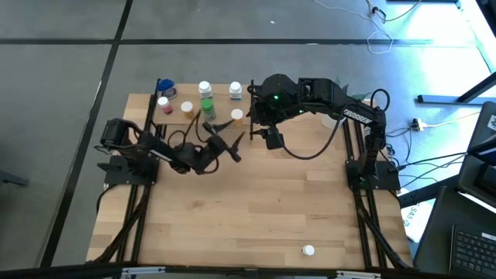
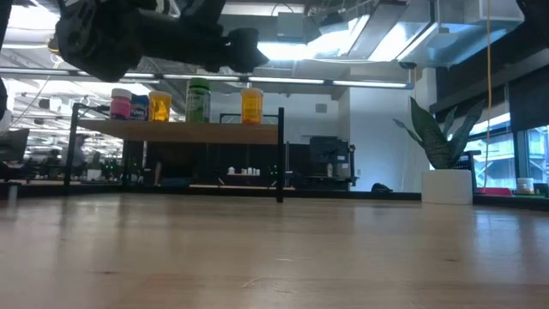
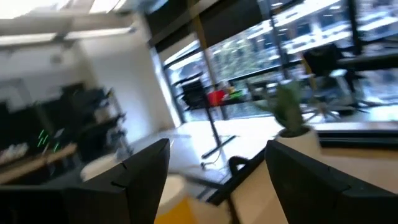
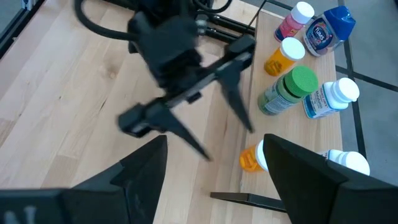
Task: Pick and place medicine bottles onto shelf by color
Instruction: Put the orange pill bottle on the shelf
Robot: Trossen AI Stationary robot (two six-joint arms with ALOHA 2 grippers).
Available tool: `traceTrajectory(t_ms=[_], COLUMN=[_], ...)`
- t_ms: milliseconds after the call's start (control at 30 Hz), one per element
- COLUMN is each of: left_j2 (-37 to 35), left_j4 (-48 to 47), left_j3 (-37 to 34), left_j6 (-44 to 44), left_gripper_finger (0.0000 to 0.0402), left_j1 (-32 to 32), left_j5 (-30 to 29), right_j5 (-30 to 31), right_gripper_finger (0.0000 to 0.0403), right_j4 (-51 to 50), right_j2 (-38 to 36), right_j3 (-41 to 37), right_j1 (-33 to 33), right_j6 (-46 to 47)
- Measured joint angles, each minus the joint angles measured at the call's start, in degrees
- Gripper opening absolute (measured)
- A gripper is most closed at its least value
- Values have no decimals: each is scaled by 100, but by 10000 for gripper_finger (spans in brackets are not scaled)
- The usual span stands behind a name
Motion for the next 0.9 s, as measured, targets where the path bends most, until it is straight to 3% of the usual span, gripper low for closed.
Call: traceTrajectory(t_ms=[133,267,533,900], left_j2=[0,0,0,0], left_j4=[-260,-1058,-1877,-2331], left_j3=[0,0,0,0], left_j6=[222,-389,-1587,-2349], left_gripper_finger=[259,259,259,259], left_j1=[-209,-200,269,816], left_j5=[319,319,671,1095], right_j5=[0,1,1,0], right_gripper_finger=[267,267,267,267], right_j4=[0,-1,1,-1], right_j2=[0,0,0,0], right_j3=[2,2,2,0], right_j1=[-1,-1,0,-1], right_j6=[0,-2,0,0])
